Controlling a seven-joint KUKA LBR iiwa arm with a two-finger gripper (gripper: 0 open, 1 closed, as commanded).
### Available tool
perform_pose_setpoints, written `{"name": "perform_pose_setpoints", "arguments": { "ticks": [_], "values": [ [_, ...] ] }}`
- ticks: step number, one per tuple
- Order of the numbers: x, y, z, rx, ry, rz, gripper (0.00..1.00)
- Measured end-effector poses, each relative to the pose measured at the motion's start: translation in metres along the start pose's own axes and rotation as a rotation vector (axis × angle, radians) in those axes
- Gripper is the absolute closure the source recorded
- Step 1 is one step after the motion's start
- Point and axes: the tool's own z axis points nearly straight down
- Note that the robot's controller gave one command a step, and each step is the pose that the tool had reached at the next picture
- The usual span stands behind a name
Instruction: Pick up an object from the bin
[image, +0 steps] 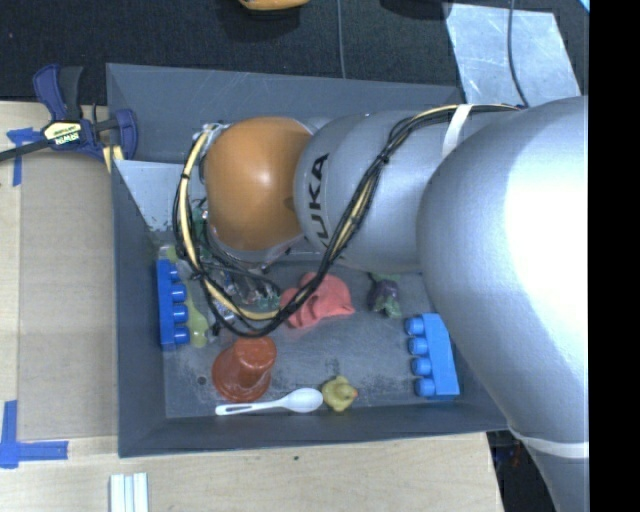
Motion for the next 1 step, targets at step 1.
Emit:
{"name": "perform_pose_setpoints", "arguments": {
  "ticks": [1],
  "values": [
    [0.0155, 0.0027, 0.01, 0.0, 0.0, 0.207, 0.0]
  ]
}}
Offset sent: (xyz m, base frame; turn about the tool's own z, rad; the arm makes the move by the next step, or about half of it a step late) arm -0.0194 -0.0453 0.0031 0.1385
